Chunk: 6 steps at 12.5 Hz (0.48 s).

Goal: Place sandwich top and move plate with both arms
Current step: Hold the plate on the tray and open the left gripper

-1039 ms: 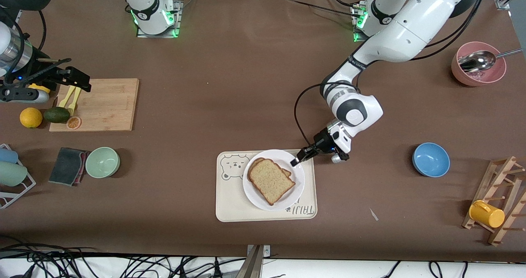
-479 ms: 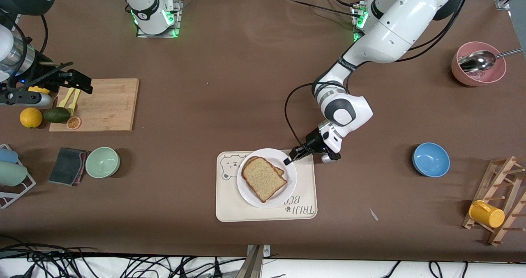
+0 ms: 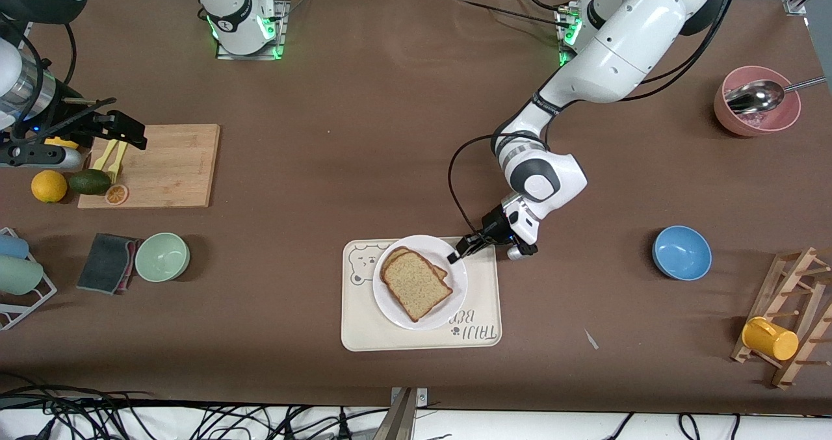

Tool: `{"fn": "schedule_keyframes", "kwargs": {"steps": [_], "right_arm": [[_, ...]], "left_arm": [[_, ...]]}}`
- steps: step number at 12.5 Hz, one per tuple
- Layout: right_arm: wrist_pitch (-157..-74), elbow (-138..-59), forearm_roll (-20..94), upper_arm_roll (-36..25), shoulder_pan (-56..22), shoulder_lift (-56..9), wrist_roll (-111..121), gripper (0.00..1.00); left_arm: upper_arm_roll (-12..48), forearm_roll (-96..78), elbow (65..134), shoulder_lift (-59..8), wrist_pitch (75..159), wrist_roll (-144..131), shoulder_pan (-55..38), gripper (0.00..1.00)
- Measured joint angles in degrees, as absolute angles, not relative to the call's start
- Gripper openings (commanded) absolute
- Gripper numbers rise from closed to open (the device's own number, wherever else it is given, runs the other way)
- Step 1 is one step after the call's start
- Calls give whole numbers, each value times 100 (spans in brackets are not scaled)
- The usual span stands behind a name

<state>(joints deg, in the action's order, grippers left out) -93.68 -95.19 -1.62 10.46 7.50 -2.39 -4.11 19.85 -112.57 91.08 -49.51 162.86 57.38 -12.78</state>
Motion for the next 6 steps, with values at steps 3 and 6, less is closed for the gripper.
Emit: {"fn": "schedule_keyframes", "kwargs": {"steps": [3,6], "right_arm": [[-9367,-9519,-162,1046,750,-236,-434,100],[-9374,-9519,-162,1046,750,-238,-443,100]], "left_arm": [[1913,-11257,9090,-4951,16285,5713,-1272,49],[1826,-11257,9019,-4944,16287,5694,-1263,64]]}}
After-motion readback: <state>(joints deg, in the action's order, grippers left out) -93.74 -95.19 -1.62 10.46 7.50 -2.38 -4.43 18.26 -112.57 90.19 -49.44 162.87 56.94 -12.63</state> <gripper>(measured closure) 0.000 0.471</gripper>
